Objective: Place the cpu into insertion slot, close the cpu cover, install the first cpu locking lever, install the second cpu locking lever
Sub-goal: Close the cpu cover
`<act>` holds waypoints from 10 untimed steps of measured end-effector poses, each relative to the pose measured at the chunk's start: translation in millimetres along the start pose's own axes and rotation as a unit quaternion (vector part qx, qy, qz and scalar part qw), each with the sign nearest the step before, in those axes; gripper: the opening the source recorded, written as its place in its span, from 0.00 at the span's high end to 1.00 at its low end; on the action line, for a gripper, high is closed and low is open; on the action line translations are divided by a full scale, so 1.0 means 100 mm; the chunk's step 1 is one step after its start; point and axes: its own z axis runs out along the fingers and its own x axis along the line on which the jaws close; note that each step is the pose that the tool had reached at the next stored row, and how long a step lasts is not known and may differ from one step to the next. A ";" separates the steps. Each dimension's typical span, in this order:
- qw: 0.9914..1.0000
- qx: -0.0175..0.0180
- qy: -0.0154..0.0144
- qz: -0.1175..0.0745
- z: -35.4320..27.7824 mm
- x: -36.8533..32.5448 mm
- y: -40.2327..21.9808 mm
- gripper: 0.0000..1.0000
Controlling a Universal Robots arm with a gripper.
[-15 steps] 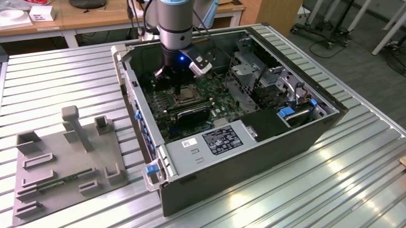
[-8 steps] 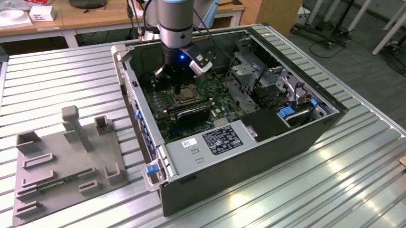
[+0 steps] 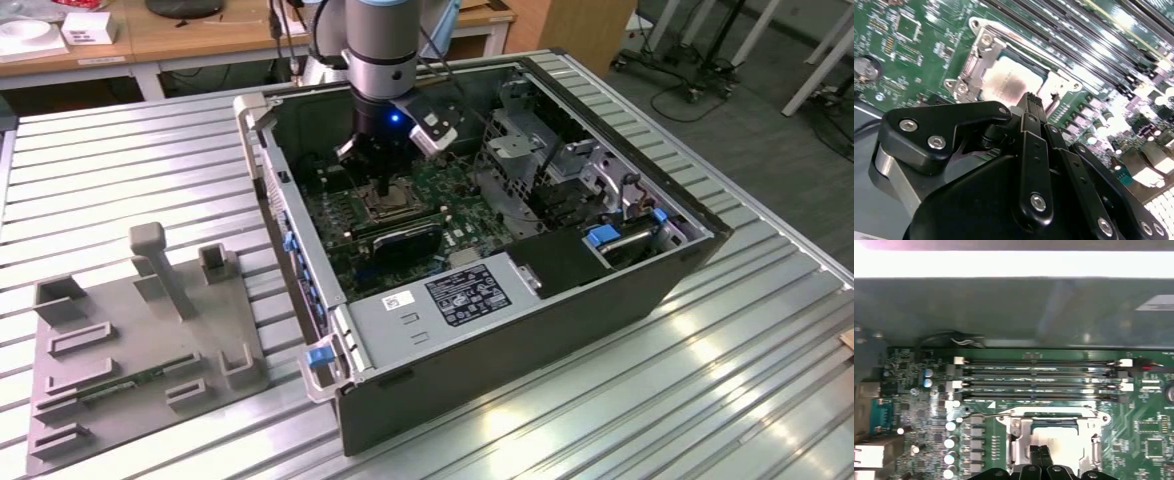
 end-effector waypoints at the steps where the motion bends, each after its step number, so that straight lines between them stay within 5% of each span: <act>1: 1.000 0.000 0.000 0.000 0.001 -0.018 0.000 0.89; 10: 1.000 0.000 0.000 0.000 0.007 -0.128 -0.001 0.89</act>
